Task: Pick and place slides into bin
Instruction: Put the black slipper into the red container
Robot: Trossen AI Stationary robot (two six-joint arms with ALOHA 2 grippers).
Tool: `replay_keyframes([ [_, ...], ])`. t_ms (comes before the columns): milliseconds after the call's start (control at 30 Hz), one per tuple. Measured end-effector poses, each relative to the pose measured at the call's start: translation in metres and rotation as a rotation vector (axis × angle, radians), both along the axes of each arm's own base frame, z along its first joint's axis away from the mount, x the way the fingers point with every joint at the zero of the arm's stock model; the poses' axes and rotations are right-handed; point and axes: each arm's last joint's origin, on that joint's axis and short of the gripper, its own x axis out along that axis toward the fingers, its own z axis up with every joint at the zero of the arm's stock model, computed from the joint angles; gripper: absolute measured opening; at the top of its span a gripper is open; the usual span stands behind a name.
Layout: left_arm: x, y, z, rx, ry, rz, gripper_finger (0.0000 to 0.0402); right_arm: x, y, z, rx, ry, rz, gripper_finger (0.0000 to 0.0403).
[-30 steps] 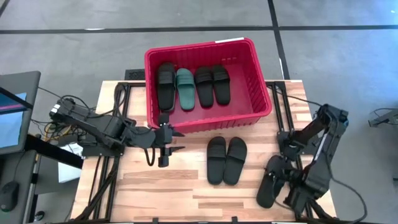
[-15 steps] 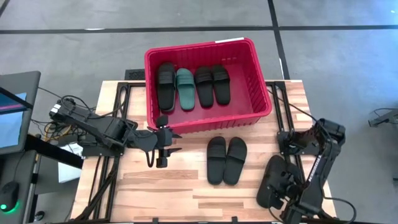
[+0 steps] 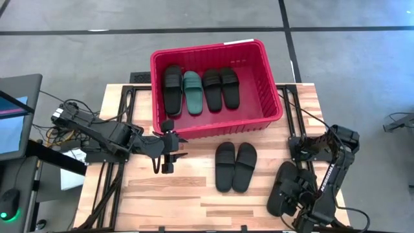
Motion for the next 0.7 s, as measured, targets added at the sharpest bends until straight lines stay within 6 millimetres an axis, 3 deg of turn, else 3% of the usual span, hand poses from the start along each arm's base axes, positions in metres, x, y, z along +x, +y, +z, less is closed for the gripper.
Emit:
replay_keyframes([
  [533, 0.0, 0.001, 0.001, 0.003, -0.011, 0.028, 0.019, -0.005, -0.019, -0.038, -0.043, 0.072, -0.033, 0.0224],
  [700, 0.001, 0.001, 0.001, -0.012, -0.023, 0.038, 0.019, -0.005, -0.026, -0.044, -0.071, 0.088, -0.053, 0.0191],
])
